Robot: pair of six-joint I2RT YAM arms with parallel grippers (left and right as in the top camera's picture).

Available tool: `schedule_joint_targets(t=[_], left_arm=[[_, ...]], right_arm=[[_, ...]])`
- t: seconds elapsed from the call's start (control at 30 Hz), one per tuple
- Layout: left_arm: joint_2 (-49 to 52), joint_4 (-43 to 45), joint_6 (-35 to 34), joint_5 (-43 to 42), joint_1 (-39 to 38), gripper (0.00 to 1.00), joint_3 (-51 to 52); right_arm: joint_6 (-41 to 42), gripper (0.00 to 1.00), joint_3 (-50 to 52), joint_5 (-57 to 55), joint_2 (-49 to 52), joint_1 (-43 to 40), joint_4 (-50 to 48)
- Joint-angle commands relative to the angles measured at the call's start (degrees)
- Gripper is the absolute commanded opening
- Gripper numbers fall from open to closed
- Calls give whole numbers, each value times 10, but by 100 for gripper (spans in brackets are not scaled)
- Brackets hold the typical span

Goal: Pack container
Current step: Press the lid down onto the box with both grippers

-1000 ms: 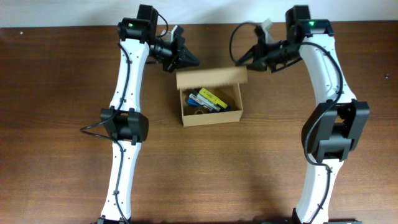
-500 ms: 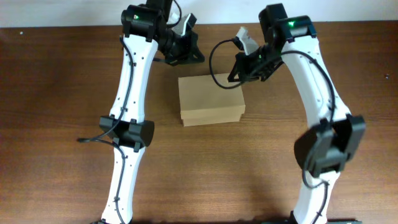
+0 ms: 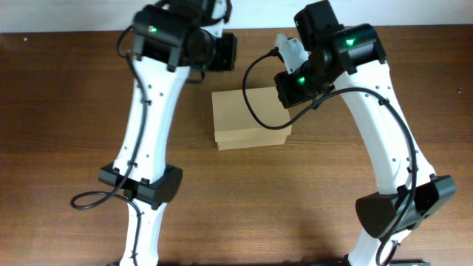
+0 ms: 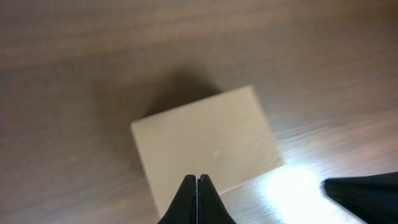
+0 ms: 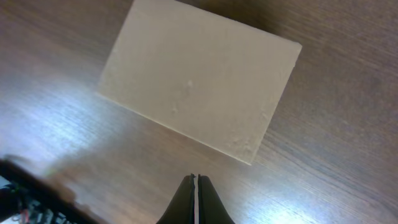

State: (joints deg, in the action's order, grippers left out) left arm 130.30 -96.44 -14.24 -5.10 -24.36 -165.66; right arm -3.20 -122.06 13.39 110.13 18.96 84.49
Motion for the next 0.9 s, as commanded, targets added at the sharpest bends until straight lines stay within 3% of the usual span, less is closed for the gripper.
schedule_joint_targets(t=[0.0, 0.37, 0.87], left_arm=[[11, -2, 13, 64, -3, 1, 81], [11, 32, 13, 79, -3, 1, 292], [11, 124, 13, 38, -4, 2, 452]], right_arm=[[7, 4, 33, -27, 0, 7, -16], [7, 4, 186, -27, 19, 6, -106], [7, 4, 205, -36, 98, 5, -124]])
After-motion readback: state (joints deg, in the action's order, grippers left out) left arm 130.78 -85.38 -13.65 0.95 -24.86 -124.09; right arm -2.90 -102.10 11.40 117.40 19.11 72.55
